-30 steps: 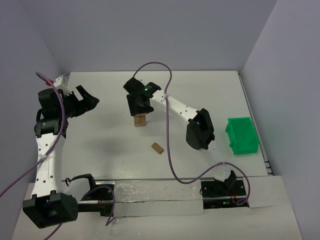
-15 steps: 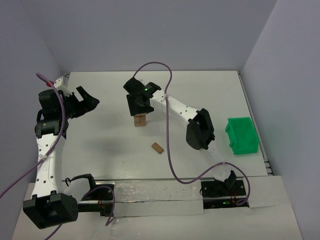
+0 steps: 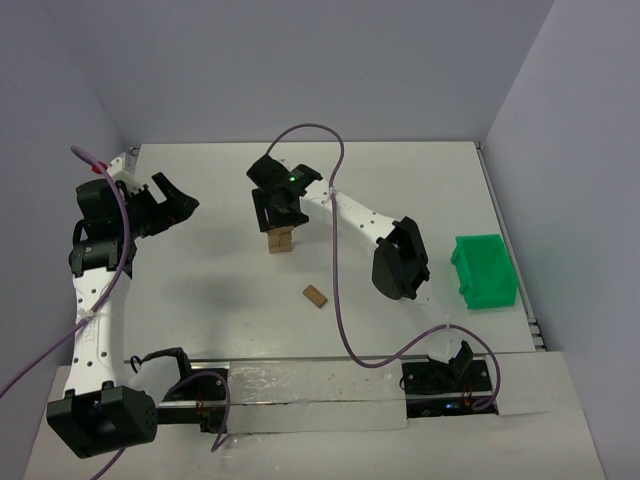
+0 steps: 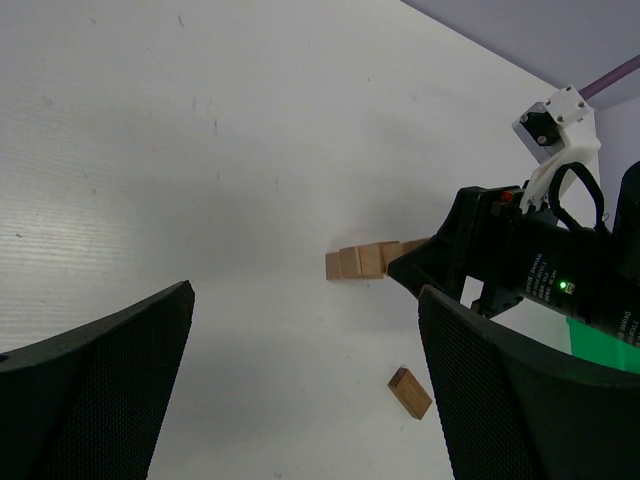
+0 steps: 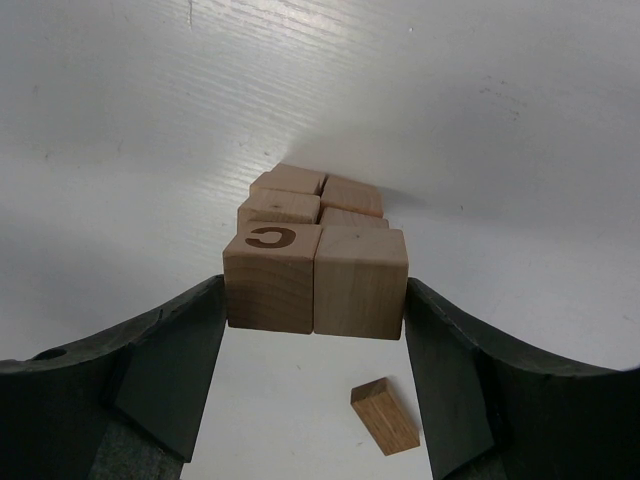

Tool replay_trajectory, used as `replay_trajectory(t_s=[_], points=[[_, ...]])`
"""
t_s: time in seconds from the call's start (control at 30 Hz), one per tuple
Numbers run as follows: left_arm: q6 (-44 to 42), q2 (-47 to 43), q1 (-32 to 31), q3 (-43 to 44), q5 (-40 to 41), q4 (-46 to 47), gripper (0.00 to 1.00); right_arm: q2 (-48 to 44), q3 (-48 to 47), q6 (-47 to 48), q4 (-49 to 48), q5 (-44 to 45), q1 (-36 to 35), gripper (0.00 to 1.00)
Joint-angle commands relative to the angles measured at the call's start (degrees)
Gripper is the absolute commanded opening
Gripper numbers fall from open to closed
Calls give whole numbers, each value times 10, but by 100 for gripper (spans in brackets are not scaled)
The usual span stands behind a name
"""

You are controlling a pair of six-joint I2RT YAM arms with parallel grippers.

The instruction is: Build the wood block tower

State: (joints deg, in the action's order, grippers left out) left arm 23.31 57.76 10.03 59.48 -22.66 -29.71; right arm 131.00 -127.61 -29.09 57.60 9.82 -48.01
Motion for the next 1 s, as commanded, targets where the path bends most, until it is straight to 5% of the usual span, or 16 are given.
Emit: replay_trajectory(t_s=[0.0, 0.97], points=[[0, -8, 8, 3, -16, 28, 99, -20, -17, -9, -15, 2, -4, 77], [2, -5, 11, 1, -24, 30, 99, -32, 2, -19, -17, -14, -9, 81]])
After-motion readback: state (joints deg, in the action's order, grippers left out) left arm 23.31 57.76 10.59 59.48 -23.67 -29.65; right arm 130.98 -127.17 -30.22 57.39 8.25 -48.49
